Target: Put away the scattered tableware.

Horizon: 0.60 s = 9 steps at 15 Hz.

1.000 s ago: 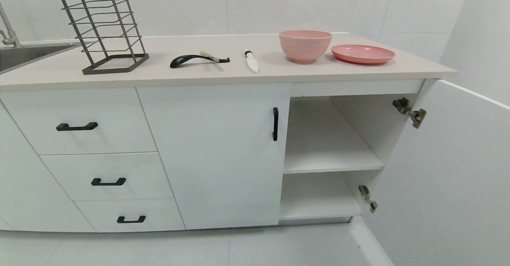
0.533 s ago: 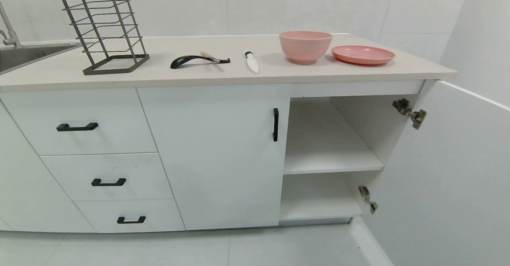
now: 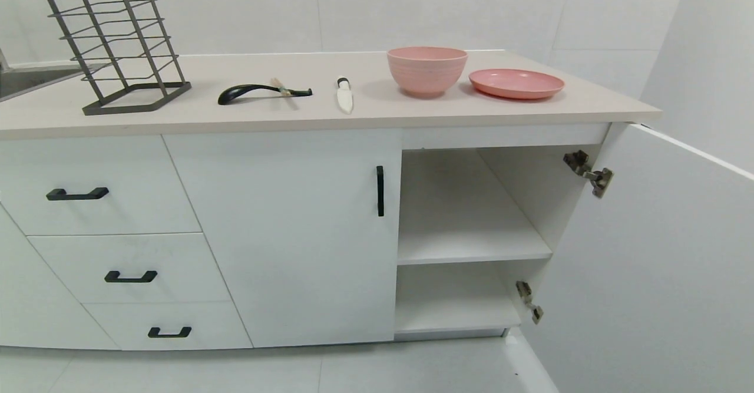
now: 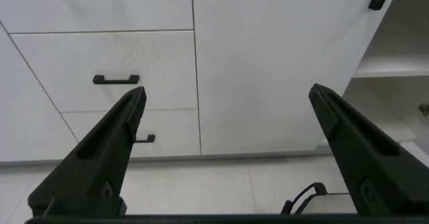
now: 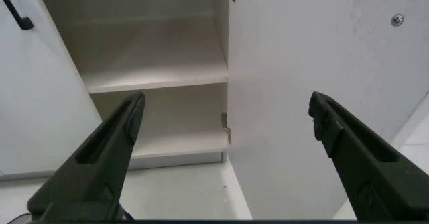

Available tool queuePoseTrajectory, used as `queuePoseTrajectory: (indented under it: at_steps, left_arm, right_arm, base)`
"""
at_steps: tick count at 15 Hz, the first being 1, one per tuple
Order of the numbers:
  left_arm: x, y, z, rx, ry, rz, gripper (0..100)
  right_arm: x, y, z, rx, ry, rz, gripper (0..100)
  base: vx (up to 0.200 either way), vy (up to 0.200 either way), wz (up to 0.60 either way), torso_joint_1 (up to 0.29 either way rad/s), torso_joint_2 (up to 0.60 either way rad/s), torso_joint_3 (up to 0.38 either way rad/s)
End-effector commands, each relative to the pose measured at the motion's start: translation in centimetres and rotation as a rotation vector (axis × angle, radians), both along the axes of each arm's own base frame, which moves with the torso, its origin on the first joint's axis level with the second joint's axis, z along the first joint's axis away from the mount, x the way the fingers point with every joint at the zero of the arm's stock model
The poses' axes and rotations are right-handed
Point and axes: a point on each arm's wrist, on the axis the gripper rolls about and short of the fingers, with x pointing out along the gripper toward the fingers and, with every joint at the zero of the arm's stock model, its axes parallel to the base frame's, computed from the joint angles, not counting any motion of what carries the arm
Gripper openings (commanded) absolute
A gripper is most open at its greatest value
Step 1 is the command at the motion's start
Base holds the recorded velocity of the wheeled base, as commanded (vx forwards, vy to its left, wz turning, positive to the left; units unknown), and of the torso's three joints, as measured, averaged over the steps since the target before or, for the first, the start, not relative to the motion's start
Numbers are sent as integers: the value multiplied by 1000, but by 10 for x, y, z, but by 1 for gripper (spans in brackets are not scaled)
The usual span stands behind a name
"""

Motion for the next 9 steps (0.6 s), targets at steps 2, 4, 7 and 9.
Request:
queuePoseTrajectory:
  at_steps: [2, 4, 7, 9]
  left_arm:
    - [0, 0, 0, -1, 5, 0, 100]
    - [0, 0, 0, -1, 5, 0, 100]
    - [0, 0, 0, -1, 2, 0, 100]
    - [0, 0, 0, -1, 2, 0, 100]
  right_arm:
    - [0, 0, 0, 0, -1, 0, 100]
    - [0, 0, 0, 0, -1, 0, 100]
    - [0, 0, 0, 0, -1, 0, 100]
    - [0, 0, 0, 0, -1, 2, 100]
  base:
    - [200, 0, 0, 0, 5, 7]
    - [200, 0, 0, 5, 0, 0]
    - [67, 0, 0, -1, 1, 1]
    - [0, 0, 0, 0, 0, 0]
